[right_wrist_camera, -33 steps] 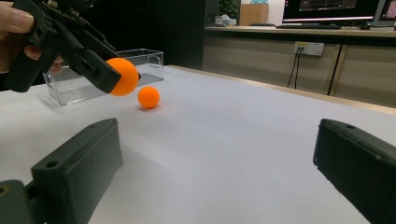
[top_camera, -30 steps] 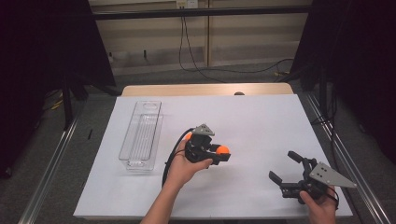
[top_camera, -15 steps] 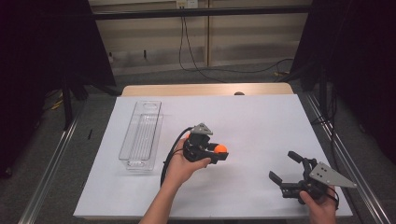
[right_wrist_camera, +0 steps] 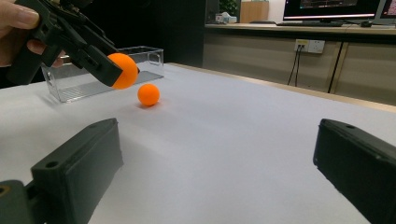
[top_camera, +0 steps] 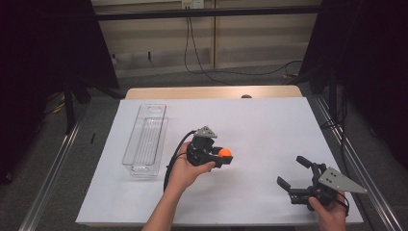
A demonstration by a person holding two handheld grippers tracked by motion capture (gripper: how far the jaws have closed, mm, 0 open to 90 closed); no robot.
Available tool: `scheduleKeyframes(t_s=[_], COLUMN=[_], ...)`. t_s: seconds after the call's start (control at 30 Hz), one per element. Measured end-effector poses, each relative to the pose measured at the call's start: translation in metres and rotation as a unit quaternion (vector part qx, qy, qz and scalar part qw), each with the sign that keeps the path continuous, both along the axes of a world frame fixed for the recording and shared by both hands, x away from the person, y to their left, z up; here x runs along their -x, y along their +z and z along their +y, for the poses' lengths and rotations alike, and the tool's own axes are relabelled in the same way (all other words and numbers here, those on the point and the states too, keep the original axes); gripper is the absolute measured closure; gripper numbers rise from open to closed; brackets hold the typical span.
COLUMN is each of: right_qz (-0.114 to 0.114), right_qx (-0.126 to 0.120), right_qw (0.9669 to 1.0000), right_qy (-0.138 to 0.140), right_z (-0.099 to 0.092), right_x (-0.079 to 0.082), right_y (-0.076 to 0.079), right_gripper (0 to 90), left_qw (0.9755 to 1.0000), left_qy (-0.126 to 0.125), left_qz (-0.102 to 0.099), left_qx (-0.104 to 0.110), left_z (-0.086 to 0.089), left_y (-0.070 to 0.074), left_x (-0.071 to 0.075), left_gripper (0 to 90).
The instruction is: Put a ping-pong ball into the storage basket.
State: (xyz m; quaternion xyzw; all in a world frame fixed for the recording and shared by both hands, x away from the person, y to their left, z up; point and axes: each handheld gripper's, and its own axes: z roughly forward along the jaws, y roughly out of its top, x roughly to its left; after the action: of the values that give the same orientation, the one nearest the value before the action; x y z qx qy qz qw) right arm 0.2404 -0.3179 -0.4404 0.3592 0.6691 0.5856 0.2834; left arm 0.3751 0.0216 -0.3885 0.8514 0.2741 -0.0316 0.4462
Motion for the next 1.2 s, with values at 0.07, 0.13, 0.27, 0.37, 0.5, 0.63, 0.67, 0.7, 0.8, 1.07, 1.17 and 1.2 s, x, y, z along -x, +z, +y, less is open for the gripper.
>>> scheduleKeyframes(t_s=[0.07,0.13,0.27,0.37,0.5,0.63,0.67,0.7,0.8,1.07,1.17,1.2], right_qz=[0.0,0.0,0.0,0.0,0.0,0.001,0.0,0.0,0.0,-0.001,-0.001,-0.001], right_qx=[0.0,0.0,-0.001,-0.001,-0.001,-0.001,-0.001,-0.001,-0.001,-0.002,-0.002,-0.002], right_qw=[1.0,1.0,1.0,1.0,1.0,1.0,1.0,1.0,1.0,1.0,1.0,1.0], right_qy=[0.001,0.001,0.001,0.001,0.0,0.0,0.001,0.001,0.001,0.001,0.001,0.001], right_z=[0.0,0.0,0.0,0.0,0.0,0.0,0.0,0.0,0.0,0.0,0.0,0.0], right_x=[0.0,0.0,0.0,0.0,0.0,0.0,0.0,0.0,0.0,0.0,0.0,0.0], right_y=[0.0,0.0,0.0,0.0,0.0,0.0,0.0,0.0,0.0,0.0,0.0,0.0], right_gripper=[0.7,0.7,0.7,0.7,0.7,0.7,0.7,0.7,0.7,0.7,0.7,0.7], left_qw=[1.0,1.0,0.9999,0.9999,0.9998,0.9997,0.9997,0.9997,0.9996,0.9993,0.9992,0.9992], left_qy=[0.001,0.003,0.01,0.014,0.017,0.022,0.022,0.025,0.028,0.035,0.038,0.039], left_qz=[0.0,0.0,-0.002,-0.002,-0.004,-0.005,-0.005,-0.005,-0.007,-0.011,-0.01,-0.009], left_qx=[-0.001,-0.001,-0.002,-0.001,-0.003,-0.006,-0.004,-0.004,-0.005,-0.01,-0.009,-0.008], left_z=[0.001,0.003,0.006,0.009,0.01,0.012,0.013,0.013,0.015,0.018,0.019,0.02], left_y=[0.0,0.001,0.002,0.002,0.002,0.002,0.002,0.002,0.002,0.002,0.002,0.002], left_x=[-0.001,-0.001,-0.003,-0.004,-0.005,-0.006,-0.006,-0.006,-0.007,-0.008,-0.009,-0.009], left_gripper=[50.8,50.8,50.8,50.8,50.8,50.8,50.8,50.8,50.9,50.8,50.9,50.8])
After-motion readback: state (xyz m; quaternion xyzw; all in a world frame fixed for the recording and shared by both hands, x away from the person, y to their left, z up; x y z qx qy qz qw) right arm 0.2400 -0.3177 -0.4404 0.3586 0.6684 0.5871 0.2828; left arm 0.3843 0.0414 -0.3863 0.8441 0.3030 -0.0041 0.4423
